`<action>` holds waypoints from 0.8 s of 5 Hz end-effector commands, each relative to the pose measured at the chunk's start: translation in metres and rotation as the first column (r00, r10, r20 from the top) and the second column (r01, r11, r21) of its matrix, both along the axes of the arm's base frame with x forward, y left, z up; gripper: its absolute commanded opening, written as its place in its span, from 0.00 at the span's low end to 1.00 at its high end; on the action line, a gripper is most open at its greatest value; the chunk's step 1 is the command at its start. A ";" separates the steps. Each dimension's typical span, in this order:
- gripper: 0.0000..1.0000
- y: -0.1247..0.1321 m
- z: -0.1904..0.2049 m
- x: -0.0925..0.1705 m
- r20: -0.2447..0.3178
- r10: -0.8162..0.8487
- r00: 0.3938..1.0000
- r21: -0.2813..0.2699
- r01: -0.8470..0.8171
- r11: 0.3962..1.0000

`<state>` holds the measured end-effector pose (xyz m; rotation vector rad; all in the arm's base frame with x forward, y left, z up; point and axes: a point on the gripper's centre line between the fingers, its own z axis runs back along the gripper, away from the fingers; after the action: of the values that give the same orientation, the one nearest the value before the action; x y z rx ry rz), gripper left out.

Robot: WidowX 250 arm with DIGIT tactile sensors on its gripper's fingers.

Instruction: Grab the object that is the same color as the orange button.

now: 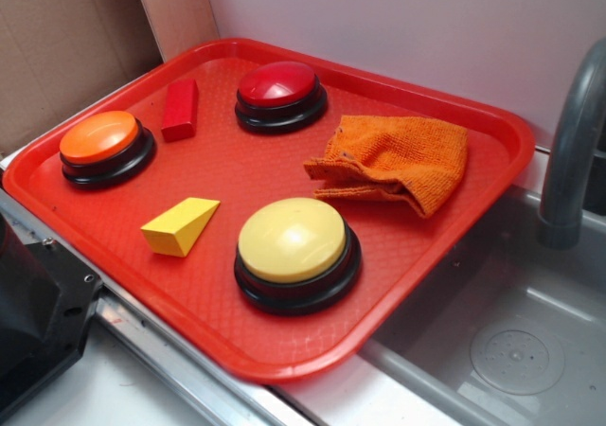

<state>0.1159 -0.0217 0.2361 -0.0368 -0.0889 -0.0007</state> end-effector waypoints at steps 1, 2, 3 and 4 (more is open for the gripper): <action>1.00 0.000 0.000 0.000 0.000 0.000 1.000 0.000 0.000 1.000; 1.00 -0.020 -0.013 0.048 0.108 -0.246 0.963 0.095 0.236 0.967; 1.00 -0.038 -0.036 0.081 0.174 -0.410 0.895 0.171 0.383 0.908; 1.00 -0.053 -0.075 0.109 0.154 -0.484 0.861 0.186 0.456 0.870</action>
<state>0.2242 -0.0660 0.1529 0.0973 -0.2493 -0.4870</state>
